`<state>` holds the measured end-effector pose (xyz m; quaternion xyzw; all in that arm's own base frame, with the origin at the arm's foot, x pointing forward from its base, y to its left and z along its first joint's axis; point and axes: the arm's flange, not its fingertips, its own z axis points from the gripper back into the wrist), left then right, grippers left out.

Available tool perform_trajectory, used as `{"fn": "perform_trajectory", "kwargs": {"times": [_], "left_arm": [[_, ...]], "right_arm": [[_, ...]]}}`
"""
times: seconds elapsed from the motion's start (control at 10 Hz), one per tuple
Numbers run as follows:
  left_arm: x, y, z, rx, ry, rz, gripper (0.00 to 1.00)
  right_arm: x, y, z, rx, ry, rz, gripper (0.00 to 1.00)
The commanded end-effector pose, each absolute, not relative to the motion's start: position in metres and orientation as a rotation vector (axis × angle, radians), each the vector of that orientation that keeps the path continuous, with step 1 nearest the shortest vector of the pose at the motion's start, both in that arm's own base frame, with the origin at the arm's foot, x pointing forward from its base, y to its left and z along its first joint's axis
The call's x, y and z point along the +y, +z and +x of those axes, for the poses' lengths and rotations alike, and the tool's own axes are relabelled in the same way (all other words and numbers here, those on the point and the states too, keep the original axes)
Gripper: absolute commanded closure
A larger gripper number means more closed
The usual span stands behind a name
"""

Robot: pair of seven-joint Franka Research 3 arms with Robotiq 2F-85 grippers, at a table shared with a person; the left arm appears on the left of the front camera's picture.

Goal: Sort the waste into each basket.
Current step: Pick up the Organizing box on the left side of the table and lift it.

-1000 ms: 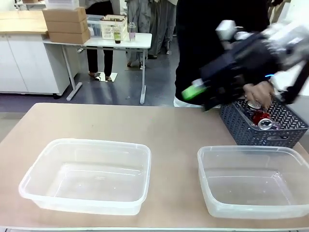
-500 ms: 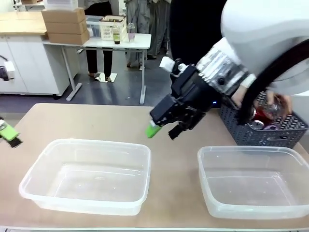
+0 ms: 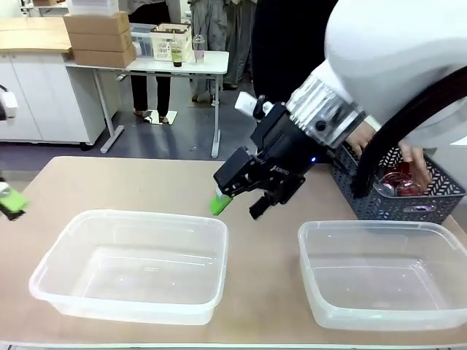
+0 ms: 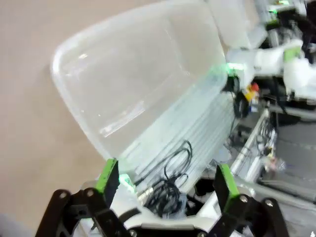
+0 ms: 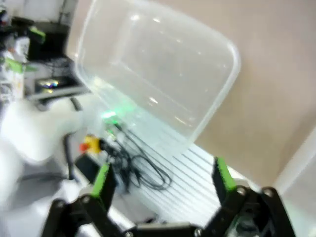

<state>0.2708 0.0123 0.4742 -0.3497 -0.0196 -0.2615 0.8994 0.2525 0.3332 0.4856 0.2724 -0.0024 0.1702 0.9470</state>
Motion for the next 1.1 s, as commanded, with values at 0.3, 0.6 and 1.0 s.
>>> {"fn": "perform_trajectory", "kwargs": {"times": [0.3, 0.6, 1.0], "left_arm": [[-0.022, 0.452, 0.217, -0.147, -0.443, -0.169, 0.00], [-0.023, 0.506, 0.268, -0.132, -0.439, -0.216, 0.00], [-0.055, 0.445, 0.255, -0.073, -0.370, -0.117, 0.00]], "right_arm": [[0.414, 0.449, 0.232, 0.114, -0.238, 0.100, 0.00], [0.394, 0.431, 0.226, 0.013, -0.113, 0.194, 0.00], [0.423, 0.403, 0.245, 0.007, -0.255, 0.163, 0.00]]}}
